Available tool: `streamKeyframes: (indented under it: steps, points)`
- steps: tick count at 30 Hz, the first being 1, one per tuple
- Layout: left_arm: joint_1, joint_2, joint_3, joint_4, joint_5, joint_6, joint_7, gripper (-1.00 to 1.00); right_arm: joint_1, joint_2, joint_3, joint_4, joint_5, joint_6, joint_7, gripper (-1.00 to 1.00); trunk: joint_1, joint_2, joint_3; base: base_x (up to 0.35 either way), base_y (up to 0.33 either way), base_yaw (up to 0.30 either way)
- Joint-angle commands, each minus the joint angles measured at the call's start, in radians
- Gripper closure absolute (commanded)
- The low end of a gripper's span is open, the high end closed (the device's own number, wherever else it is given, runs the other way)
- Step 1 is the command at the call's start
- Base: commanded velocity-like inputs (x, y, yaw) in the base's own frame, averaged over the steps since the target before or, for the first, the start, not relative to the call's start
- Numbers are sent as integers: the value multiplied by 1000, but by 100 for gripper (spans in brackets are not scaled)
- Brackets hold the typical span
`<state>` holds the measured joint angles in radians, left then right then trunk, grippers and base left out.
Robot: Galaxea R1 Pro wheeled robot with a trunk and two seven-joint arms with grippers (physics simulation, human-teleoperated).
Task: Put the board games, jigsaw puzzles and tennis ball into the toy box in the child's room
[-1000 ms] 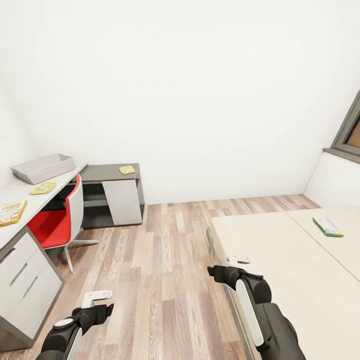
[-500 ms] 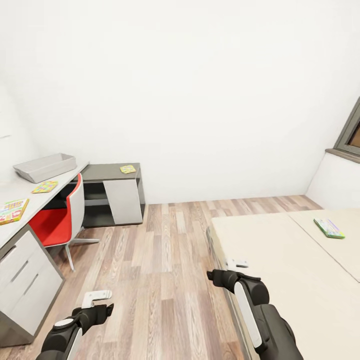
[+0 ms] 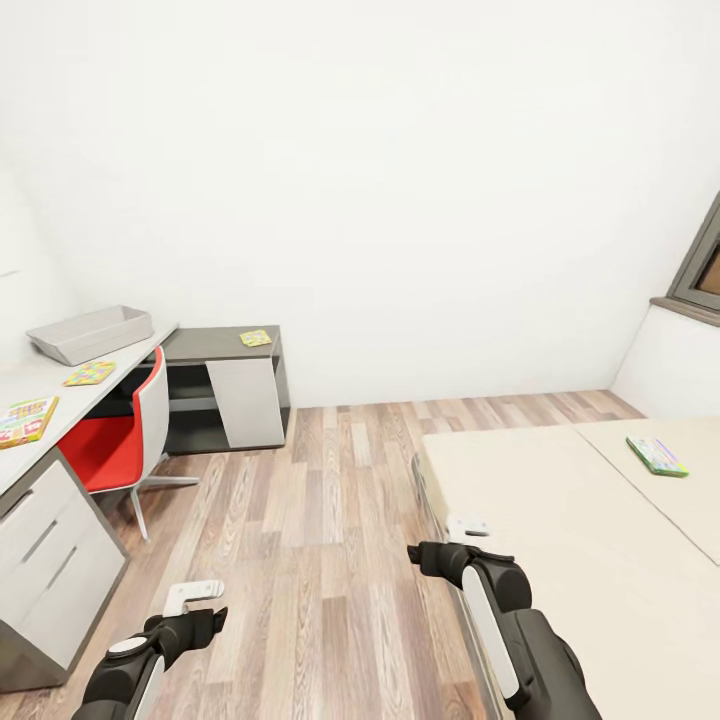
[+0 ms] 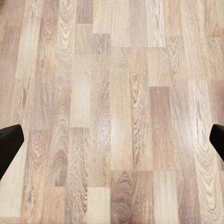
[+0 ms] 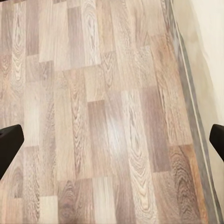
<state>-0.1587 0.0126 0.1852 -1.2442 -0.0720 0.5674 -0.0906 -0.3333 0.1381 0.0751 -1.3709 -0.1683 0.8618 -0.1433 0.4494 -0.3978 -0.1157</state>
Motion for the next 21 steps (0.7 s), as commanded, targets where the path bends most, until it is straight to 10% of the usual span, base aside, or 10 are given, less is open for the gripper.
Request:
streamKeyframes:
  steps: [1, 21]
  points:
    - [-1, 0, 2, -1, -8, 5, -9, -100, -1, 0, 1, -1, -11, 3, -10, -100, 1, -2, -2, -20, -1, 0]
    - [-1, 0, 2, -1, -8, 6, -9, -100, -1, 0, 3, -1, -11, 3, -10, -100, 1, -2, -2, -19, 0, 0]
